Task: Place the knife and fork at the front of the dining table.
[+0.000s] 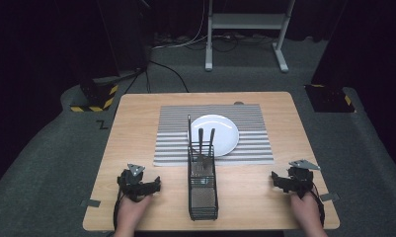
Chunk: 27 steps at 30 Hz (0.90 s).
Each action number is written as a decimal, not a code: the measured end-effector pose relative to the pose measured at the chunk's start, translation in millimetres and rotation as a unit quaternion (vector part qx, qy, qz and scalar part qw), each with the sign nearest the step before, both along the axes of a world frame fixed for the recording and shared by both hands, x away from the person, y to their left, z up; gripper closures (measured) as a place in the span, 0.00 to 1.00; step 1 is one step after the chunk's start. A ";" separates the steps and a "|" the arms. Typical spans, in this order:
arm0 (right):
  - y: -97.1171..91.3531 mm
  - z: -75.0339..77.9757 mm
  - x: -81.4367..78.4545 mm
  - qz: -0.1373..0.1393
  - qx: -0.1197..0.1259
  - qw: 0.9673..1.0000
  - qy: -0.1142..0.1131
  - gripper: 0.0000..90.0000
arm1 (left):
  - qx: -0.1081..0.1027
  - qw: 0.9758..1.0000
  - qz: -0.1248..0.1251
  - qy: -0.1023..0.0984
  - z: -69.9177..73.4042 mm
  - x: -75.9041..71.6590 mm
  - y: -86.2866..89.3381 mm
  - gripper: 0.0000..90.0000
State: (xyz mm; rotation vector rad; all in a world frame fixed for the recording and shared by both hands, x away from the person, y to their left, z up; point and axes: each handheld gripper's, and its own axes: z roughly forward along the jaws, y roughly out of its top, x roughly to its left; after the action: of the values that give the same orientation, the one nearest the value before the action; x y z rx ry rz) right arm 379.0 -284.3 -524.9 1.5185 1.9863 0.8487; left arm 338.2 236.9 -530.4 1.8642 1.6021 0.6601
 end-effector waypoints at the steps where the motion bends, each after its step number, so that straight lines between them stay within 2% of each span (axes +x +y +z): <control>1: 0.0 0.0 0.0 0.000 -0.001 1.000 -0.001 0.11 | 0.000 1.000 0.000 0.000 0.0 0.0 0.0 0.01; 5: 0.3 0.1 -0.4 -0.001 0.000 1.000 0.000 0.11 | -0.005 1.000 0.000 0.000 0.0 -0.3 0.5 0.01; 7: 0.0 0.2 -0.2 0.001 -0.001 1.000 0.001 0.11 | 0.001 1.000 -0.002 0.001 0.1 -0.2 0.4 0.01; 19: 0.2 0.1 0.4 0.003 0.000 1.000 0.001 0.11 | -0.001 1.000 -0.003 -0.001 -0.1 -0.6 0.2 0.01; 24: 0.7 0.1 0.9 0.002 0.001 1.000 0.001 0.11 | -0.002 1.000 -0.016 -0.001 0.2 -1.2 -0.2 0.01; 27: 0.7 0.1 1.2 0.003 0.000 1.000 0.001 0.11 | -0.002 1.000 -0.023 -0.011 0.8 -3.1 -0.5 0.01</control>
State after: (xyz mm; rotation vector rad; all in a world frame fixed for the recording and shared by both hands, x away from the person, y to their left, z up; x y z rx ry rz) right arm 380.1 -283.6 -524.8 1.5145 1.9936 0.8511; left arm 335.1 236.4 -529.7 1.8783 1.5408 0.6538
